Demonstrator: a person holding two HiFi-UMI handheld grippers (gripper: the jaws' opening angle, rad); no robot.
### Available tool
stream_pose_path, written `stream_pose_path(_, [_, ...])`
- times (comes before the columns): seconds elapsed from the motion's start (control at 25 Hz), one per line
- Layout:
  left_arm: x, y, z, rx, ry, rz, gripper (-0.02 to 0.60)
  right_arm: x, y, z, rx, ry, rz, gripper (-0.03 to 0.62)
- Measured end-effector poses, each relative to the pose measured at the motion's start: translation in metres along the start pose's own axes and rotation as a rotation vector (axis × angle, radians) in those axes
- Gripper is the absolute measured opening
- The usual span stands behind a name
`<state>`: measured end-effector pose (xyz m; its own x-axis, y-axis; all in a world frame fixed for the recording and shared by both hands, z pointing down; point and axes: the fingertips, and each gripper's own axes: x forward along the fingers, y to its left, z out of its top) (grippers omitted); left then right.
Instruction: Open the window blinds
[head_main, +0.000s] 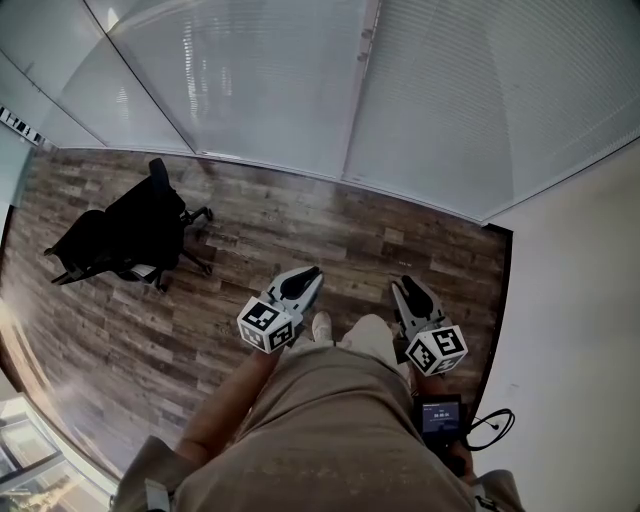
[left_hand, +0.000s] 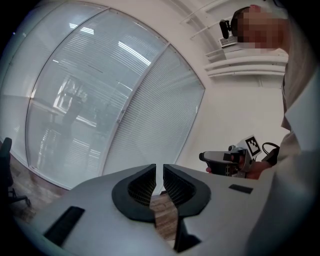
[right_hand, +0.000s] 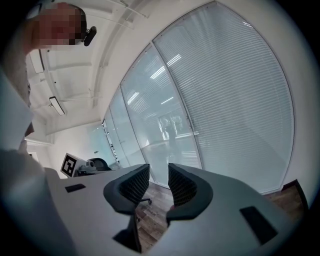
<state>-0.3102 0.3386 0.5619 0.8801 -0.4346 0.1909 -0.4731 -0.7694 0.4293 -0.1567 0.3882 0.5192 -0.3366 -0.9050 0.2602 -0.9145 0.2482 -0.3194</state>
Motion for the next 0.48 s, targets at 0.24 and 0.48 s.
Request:
stream_pose_path(0.24, [-0.012, 0.012, -0.003, -0.018, -0.009, 0.050, 0.038, 0.009, 0.005, 0.000, -0.011, 0.021, 0.041, 0.120])
stream_pose_path(0.48, [-0.012, 0.016, -0.002, -0.032, -0.023, 0.103, 0.038, 0.015, -0.005, 0.007, -0.021, 0.035, 0.080, 0.119])
